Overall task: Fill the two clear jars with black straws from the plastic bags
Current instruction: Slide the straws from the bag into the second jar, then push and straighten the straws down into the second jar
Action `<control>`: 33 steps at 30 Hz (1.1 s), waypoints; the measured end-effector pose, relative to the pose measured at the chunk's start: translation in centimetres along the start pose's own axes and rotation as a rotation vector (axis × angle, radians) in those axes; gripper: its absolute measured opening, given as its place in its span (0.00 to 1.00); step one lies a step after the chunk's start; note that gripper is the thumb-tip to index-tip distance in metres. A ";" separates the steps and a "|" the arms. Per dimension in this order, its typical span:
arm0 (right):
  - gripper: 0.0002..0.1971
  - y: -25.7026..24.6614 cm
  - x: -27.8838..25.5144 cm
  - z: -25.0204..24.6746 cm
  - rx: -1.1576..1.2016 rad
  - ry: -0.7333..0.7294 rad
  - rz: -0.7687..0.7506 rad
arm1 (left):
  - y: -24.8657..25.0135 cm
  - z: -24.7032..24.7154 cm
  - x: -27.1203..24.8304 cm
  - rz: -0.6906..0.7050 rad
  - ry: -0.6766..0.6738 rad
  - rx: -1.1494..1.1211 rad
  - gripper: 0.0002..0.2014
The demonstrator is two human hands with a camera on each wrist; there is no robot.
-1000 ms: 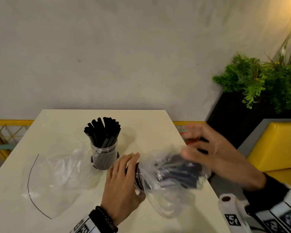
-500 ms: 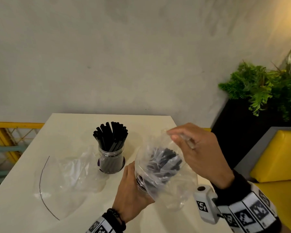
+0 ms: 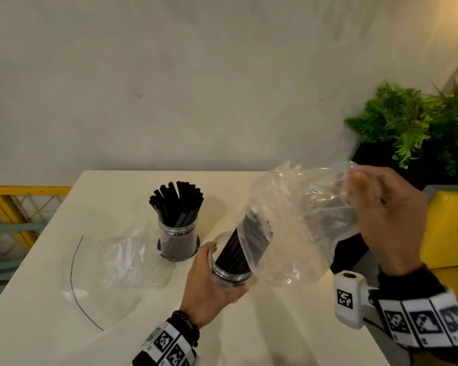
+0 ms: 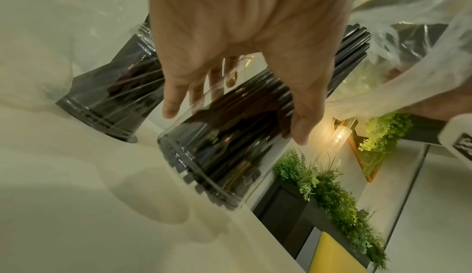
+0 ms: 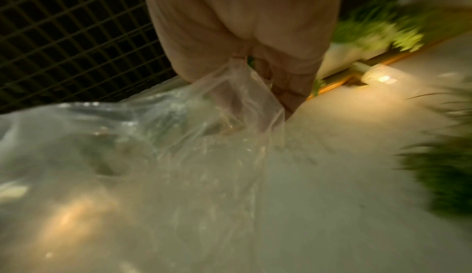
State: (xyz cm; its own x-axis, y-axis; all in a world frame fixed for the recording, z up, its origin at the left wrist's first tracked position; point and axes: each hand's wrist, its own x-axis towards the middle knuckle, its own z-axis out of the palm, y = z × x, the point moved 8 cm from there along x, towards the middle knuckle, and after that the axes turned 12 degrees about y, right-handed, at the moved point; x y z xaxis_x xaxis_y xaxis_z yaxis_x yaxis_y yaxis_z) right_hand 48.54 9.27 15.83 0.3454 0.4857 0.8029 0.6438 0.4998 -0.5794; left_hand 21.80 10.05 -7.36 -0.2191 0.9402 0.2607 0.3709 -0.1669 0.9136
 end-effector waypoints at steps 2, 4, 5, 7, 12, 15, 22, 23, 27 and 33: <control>0.10 2.9 0.3 -3.0 -0.023 0.068 0.084 | -0.1 0.1 0.5 -0.036 0.001 -0.010 0.50; 0.11 5.9 -1.0 -5.6 -0.050 0.073 0.202 | -0.4 0.6 1.1 -0.076 -0.018 -0.018 0.50; 0.11 7.4 -2.1 -6.7 -0.051 0.064 0.271 | -0.5 1.0 1.4 -0.099 -0.028 -0.017 0.50; 0.10 10.9 -4.9 -9.0 -0.076 0.041 0.426 | -1.0 1.9 2.4 -0.137 -0.042 -0.014 0.49; 0.08 14.4 -11.8 -10.9 -0.072 -0.056 0.745 | -2.0 3.5 5.1 -0.171 -0.030 0.055 0.47; 0.08 13.6 -15.8 -8.4 0.058 -0.159 0.959 | -2.2 4.1 7.0 -0.156 -0.036 0.090 0.49; 0.19 10.5 -23.2 2.1 0.235 -0.483 0.963 | -3.3 5.4 9.8 -0.133 -0.169 0.137 0.49; 0.24 10.1 -23.8 3.2 0.234 -0.521 0.904 | -3.3 5.4 9.9 -0.133 -0.180 0.151 0.48; 0.28 8.9 -24.3 5.1 0.162 -0.822 0.782 | -4.3 4.9 9.5 -0.178 -0.178 0.128 0.53; 0.27 7.8 -13.0 7.3 -0.054 -0.698 0.359 | -5.0 4.6 8.9 -0.168 -0.157 0.119 0.46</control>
State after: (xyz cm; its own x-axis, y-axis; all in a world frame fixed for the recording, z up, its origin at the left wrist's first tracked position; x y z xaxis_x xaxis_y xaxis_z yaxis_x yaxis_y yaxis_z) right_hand 44.13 12.08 -0.14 0.0411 0.9579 0.2840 0.6128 0.2003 -0.7644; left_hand 22.15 20.66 -11.07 -0.1471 0.9879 0.0485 0.4464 0.0226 0.8946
